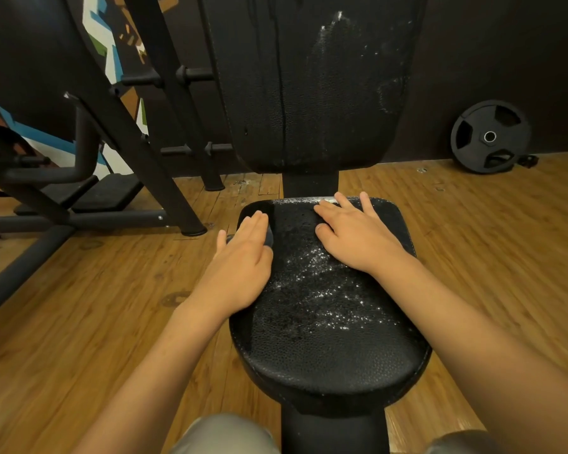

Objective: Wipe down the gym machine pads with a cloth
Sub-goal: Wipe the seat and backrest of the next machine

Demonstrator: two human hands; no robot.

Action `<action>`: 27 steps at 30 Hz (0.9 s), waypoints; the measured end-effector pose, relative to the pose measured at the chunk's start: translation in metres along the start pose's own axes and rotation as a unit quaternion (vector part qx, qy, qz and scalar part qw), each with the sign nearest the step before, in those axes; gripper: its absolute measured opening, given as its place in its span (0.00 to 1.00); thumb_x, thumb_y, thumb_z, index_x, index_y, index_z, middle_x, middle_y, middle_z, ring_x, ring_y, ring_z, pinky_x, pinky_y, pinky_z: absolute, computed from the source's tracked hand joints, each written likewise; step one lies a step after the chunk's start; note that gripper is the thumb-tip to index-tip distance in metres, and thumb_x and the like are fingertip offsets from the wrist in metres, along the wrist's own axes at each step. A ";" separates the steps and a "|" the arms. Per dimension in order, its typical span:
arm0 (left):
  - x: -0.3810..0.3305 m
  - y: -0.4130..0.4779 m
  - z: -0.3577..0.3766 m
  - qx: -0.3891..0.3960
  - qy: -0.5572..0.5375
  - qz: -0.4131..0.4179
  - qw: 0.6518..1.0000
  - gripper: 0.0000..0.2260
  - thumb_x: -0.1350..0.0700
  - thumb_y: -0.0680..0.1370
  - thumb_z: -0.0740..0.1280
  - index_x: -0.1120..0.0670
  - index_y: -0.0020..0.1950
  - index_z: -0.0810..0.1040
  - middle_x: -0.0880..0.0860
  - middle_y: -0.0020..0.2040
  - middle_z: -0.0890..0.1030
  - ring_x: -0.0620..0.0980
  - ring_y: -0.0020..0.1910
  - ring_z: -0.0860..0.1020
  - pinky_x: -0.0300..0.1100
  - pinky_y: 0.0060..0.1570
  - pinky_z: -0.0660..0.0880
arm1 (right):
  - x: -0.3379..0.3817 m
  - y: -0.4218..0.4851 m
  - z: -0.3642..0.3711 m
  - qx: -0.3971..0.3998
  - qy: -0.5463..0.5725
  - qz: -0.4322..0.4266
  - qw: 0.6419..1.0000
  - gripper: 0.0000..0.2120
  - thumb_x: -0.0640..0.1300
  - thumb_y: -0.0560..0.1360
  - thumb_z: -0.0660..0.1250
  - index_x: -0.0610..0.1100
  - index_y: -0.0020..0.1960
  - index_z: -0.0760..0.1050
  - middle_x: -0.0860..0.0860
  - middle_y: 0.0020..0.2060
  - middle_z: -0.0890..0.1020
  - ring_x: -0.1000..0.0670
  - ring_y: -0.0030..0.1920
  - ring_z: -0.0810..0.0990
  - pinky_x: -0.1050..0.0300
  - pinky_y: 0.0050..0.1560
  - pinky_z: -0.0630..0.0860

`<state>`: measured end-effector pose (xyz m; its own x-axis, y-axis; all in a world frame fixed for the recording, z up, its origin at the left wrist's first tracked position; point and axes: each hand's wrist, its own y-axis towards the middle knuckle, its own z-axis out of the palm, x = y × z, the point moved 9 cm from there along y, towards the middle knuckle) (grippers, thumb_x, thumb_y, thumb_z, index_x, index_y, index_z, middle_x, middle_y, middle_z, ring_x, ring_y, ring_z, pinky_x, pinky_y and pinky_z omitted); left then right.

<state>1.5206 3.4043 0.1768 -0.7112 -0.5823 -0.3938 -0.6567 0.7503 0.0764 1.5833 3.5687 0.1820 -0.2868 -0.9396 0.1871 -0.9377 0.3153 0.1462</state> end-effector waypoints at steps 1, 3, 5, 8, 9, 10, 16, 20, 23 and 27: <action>0.001 0.002 0.000 0.006 -0.004 -0.002 1.000 0.26 0.54 0.87 0.49 0.52 0.84 0.43 0.48 0.84 0.45 0.45 0.82 0.43 0.52 0.78 0.35 | 0.000 0.000 0.000 -0.001 0.000 0.000 1.000 0.26 0.51 0.86 0.47 0.47 0.82 0.58 0.51 0.82 0.60 0.48 0.83 0.48 0.40 0.80 0.36; 0.001 0.013 -0.002 0.026 0.002 -0.010 1.000 0.26 0.53 0.87 0.48 0.53 0.84 0.44 0.49 0.84 0.45 0.46 0.82 0.44 0.53 0.77 0.34 | -0.001 0.000 0.001 -0.001 -0.001 0.001 1.000 0.26 0.51 0.86 0.48 0.46 0.82 0.58 0.51 0.82 0.60 0.48 0.83 0.48 0.40 0.80 0.36; -0.002 0.027 -0.004 0.034 0.022 -0.016 0.999 0.26 0.53 0.87 0.49 0.54 0.84 0.45 0.50 0.84 0.46 0.48 0.82 0.45 0.55 0.77 0.34 | -0.001 0.000 0.001 0.000 -0.002 0.001 1.000 0.26 0.52 0.86 0.48 0.47 0.82 0.58 0.51 0.82 0.60 0.48 0.83 0.49 0.41 0.80 0.36; -0.003 0.034 -0.005 0.026 0.028 -0.020 0.999 0.26 0.53 0.87 0.49 0.55 0.84 0.46 0.51 0.84 0.48 0.49 0.82 0.46 0.57 0.78 0.35 | 0.000 0.000 0.000 -0.002 -0.004 0.004 1.000 0.26 0.52 0.86 0.48 0.47 0.82 0.58 0.51 0.82 0.60 0.48 0.83 0.49 0.41 0.80 0.36; -0.004 0.029 -0.005 0.022 0.022 -0.018 0.999 0.26 0.54 0.87 0.49 0.54 0.84 0.46 0.51 0.84 0.48 0.49 0.82 0.45 0.57 0.78 0.35 | 0.000 0.000 0.000 -0.002 -0.003 0.004 1.000 0.26 0.52 0.86 0.48 0.47 0.82 0.58 0.50 0.82 0.60 0.48 0.83 0.49 0.40 0.80 0.36; -0.005 0.022 -0.005 0.014 0.015 -0.015 1.000 0.26 0.54 0.87 0.49 0.54 0.84 0.45 0.51 0.84 0.47 0.48 0.82 0.45 0.56 0.78 0.35 | 0.000 0.000 0.000 -0.003 -0.002 0.004 1.000 0.26 0.51 0.86 0.48 0.47 0.82 0.58 0.50 0.82 0.60 0.48 0.83 0.49 0.40 0.80 0.36; -0.003 -0.006 -0.001 -0.010 -0.006 -0.004 1.000 0.25 0.54 0.87 0.49 0.52 0.84 0.45 0.48 0.84 0.47 0.45 0.82 0.45 0.51 0.77 0.35 | -0.002 0.000 0.000 -0.004 0.001 0.002 1.000 0.26 0.51 0.86 0.48 0.46 0.82 0.59 0.50 0.81 0.60 0.48 0.83 0.49 0.40 0.80 0.36; 0.000 0.024 -0.004 0.033 0.008 -0.022 0.999 0.26 0.54 0.87 0.49 0.53 0.84 0.46 0.50 0.84 0.47 0.48 0.82 0.46 0.55 0.77 0.35 | -0.001 -0.001 -0.001 -0.003 -0.001 0.001 1.000 0.26 0.51 0.86 0.48 0.47 0.82 0.59 0.50 0.81 0.61 0.48 0.83 0.49 0.41 0.80 0.36; -0.001 0.014 -0.003 0.020 0.004 -0.014 1.000 0.26 0.55 0.87 0.49 0.53 0.84 0.45 0.50 0.84 0.46 0.47 0.82 0.44 0.54 0.78 0.35 | 0.001 -0.002 -0.002 -0.001 -0.002 0.005 1.000 0.26 0.51 0.86 0.48 0.46 0.82 0.59 0.50 0.81 0.61 0.48 0.83 0.49 0.41 0.80 0.35; -0.002 -0.024 -0.001 -0.017 -0.016 0.002 1.000 0.26 0.56 0.87 0.50 0.51 0.84 0.45 0.46 0.84 0.47 0.44 0.82 0.44 0.50 0.78 0.36 | 0.001 -0.001 -0.001 0.000 0.001 0.002 1.000 0.26 0.51 0.86 0.48 0.46 0.82 0.59 0.50 0.81 0.60 0.48 0.83 0.49 0.41 0.80 0.36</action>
<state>1.5379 3.3871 0.1767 -0.7059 -0.5690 -0.4219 -0.6625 0.7411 0.1089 1.5841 3.5673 0.1834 -0.2900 -0.9379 0.1901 -0.9364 0.3191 0.1460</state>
